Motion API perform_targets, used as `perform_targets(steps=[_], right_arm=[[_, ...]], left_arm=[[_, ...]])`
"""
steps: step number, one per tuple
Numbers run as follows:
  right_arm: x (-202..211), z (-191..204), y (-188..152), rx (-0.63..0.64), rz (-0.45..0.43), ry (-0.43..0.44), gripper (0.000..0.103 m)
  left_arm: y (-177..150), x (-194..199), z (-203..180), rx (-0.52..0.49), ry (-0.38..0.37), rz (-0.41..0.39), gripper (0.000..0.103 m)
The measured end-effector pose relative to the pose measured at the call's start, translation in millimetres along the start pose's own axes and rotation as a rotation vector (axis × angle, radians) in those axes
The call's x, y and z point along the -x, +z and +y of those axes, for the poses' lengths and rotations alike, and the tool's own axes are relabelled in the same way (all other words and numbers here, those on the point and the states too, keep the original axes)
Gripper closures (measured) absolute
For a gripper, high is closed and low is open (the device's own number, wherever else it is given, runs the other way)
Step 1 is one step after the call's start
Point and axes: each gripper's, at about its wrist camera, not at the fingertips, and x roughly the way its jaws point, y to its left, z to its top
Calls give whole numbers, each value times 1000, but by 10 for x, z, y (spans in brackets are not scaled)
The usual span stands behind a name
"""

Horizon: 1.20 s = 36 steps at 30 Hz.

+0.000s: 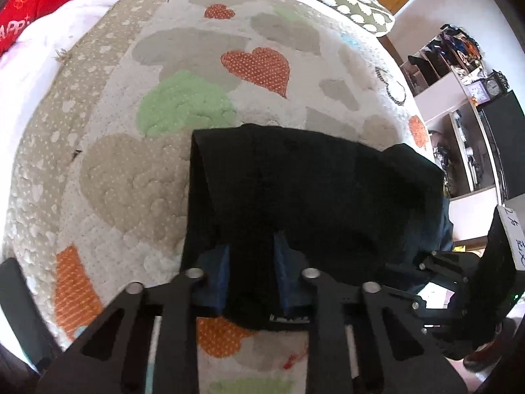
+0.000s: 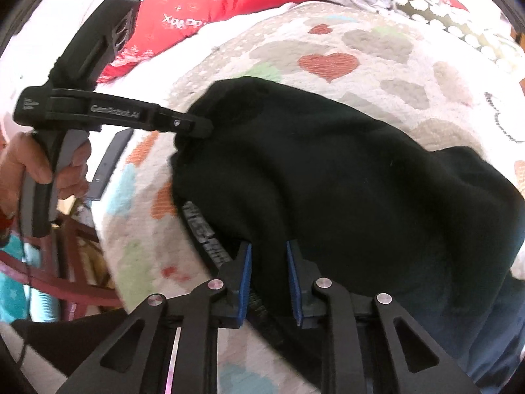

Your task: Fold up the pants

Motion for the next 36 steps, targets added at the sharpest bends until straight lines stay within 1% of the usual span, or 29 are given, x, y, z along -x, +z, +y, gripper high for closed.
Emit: perform_targets(steps=[1,3,4,6,7,8,9,10,11,13,15,16,18,20,21,22,23,25,28,30,32,33,34,35,36], right_arm=[[-6,77,-15,15,10,12,84],[-56,161,-50,21,18,12,84],[-130,178,-73,10,23,-7,83],[-276,131,-114,-27,37,-30,81],[-357,96,-134,-51,61,-21,75],[-359,81,-140,-65,56,-14,75],[-325,75,-134,-74,50,-5,72],[-252,62,-132,-88,50,10,61],[-178,45,-144,-98,44,20,54],[97,-57,-197,-138,4,11,55],[443,-256,-313,-209,-55,-19,54],[593,-361,-373,-242,-76,-50,52],[941,-669,-567,-322,-118,-154,51],[1201,-951,-757,-390,-137,-266,51],[1298,-1082,-843,-421,-146,-312,51],[1395,-1238,-945,-460,-154,-359,51],[1491,-1436,-1069,-516,-157,-409,51],[1561,-1742,-1260,-608,-142,-457,51],[1493,-2108,-1452,-720,-117,-447,50],[1390,-2274,-1557,-784,-116,-414,50],[1284,-2352,-1587,-828,-140,-364,51],[1227,-2391,-1618,-850,-155,-336,51],[1182,-2420,-1646,-875,-155,-320,55],[1163,-2422,-1679,-897,-154,-302,78],[1170,-2421,-1712,-922,-163,-272,91]], left_arm=[[-14,47,12,-7,-3,-3,89],[-58,110,24,-30,17,-1,90],[-90,100,33,-42,40,7,90],[-123,19,62,-46,52,21,88],[-133,-46,92,-26,59,35,82],[-127,-81,106,-9,63,45,78],[-125,-106,121,14,74,51,71],[-116,-106,137,36,83,52,67],[-112,-92,136,47,88,48,65],[-100,-19,129,63,123,38,53],[-89,130,89,66,172,-4,53],[-79,222,49,64,199,-33,50],[-48,352,-40,57,226,-86,47],[-6,496,-191,30,241,-156,44],[23,516,-279,16,246,-178,41],[46,537,-352,1,245,-199,41],[110,519,-451,-20,229,-215,41],[176,433,-621,-58,196,-209,41],[224,192,-903,-121,171,-170,41],[227,14,-1065,-163,152,-137,41],[206,-163,-1196,-186,147,-99,41],[196,-220,-1224,-187,142,-85,41],[190,-300,-1249,-184,135,-67,41],[169,-344,-1275,-181,132,-56,41],[163,-391,-1287,-180,131,-42,41]])
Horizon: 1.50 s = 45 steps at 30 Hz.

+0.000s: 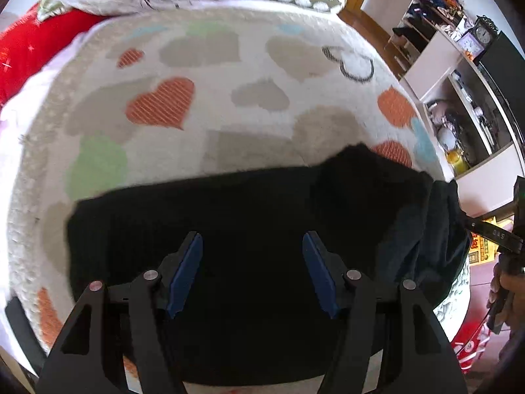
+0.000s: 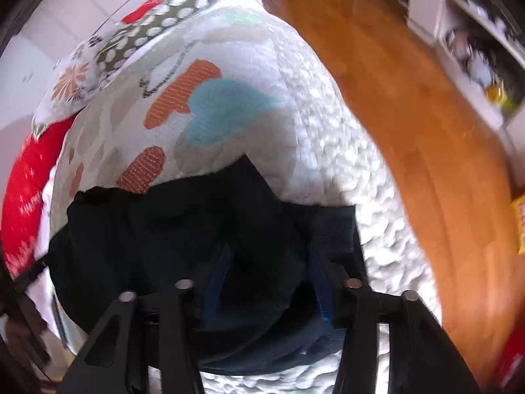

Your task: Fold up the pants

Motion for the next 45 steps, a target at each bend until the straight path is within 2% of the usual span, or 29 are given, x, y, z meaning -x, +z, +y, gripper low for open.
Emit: perform_targets(steps=[3,6,8,10,12,13,14,19,20,23,24,29,31,37,39,41,45], right_arm=[[285,-126,-61,-48,-33,30,93],[517,-239,-148,-59,-53,-16,94],[480,-314,-216,-47,-24,-63,94],[347,-407,-274,-62,-4,-70,93],[179,-396,-279,-26,16,-111,87],[133,-382,-273,-12,36,-146,79],[143,-361,-253,-15,45,-170,76],[504,-130,-135,41,-43,-204,66],[551,-35,-83,62,-66,-188,64],[545,365,89,148,-96,-65,56],[468,571,152,196,-93,4,56],[49,1367,313,361,-62,140,55],[-219,1696,394,432,-25,148,53],[-750,2227,380,555,53,170,53],[-848,2294,321,589,81,139,57],[-905,2309,307,590,90,130,98],[-850,2325,356,591,47,112,101]], left_arm=[[-35,-23,-34,-6,6,15,41],[-44,10,-46,-6,-10,10,41],[-41,-30,-84,-15,-15,17,41],[-56,-120,-119,-24,-15,41,41],[-62,-226,-148,-37,-4,59,41],[-71,-272,-152,-41,8,69,41],[-82,-303,-144,-38,18,80,41],[-73,-151,-12,9,18,54,41],[-73,-95,47,20,26,43,41],[-81,20,228,61,55,22,38],[-81,45,289,75,65,16,38],[-133,178,662,157,117,-14,37],[-171,187,791,183,138,-14,35],[-279,111,1018,233,161,1,35],[-310,84,1017,227,163,6,35],[-321,58,1014,223,159,4,35],[-298,25,1035,222,149,-5,32]])
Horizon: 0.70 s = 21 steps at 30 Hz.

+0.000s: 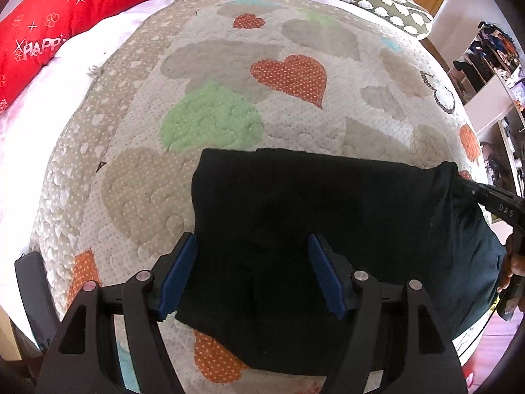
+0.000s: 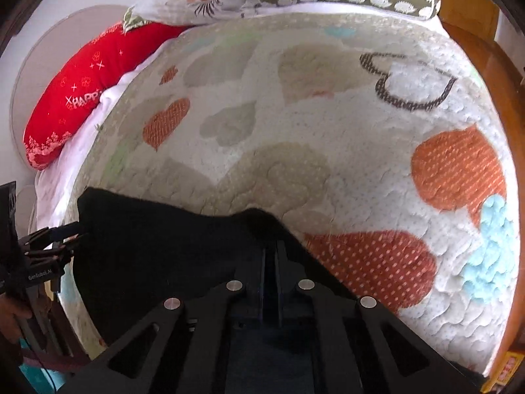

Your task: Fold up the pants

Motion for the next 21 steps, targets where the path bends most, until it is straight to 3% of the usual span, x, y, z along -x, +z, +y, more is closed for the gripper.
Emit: perform_targets(steps=[13,16,19,21], right_arm=[[-168,-33,167,-9,30,-67,102],[4,-53,202,-50,-18,-13,94],[64,-46,195,-53,2,37,71],[55,-23,159,-37,24,49,70]], left_arm=[[27,-161,140,63,-6,3,22],[30,-150,137,63,-8,6,22],[38,-150,138,63,-11,13,22],[43,-154,140,64,-13,17,22]])
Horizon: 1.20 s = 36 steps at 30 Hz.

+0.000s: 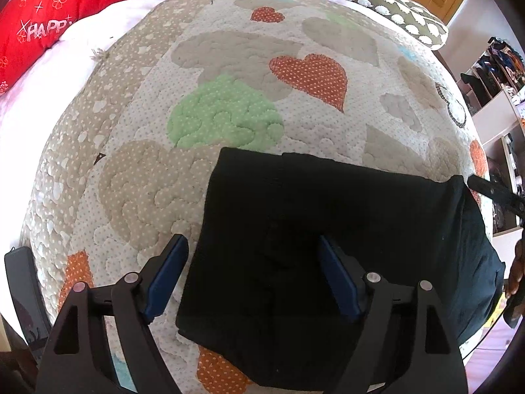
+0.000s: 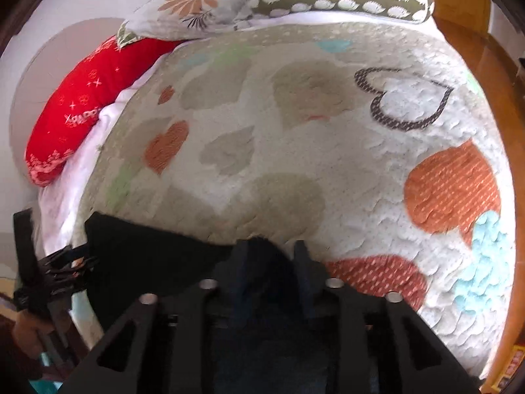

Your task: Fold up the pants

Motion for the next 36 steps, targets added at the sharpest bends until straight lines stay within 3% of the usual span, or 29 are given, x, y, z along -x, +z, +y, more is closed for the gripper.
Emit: perform_targets(steps=[9,10,12,19,29,32,36], right_arm=[[-164,32,-146,75,55,-34,64],[-174,42,-146,84,59,-29,68],[-180,93,-131,124,59,-24,102],[-135,177,-104,206,48,-95,101],[-199,82,-51,126,43,-177,102],[-165,-12,11,84,40,-151,102],[-172,30,-21,122,53,-157,102]], left_arm=[[4,-3,21,-2,-6,-3,22],[3,-4,18,-2,-5,-3,22],[3,1,11,-3,-2,-4,22],[40,103,-2,-3,6,-36,22],[35,57,0,-8,8,-11,22],[7,95,20,-1,11,-22,22],[-75,20,64,15,8,5,22]])
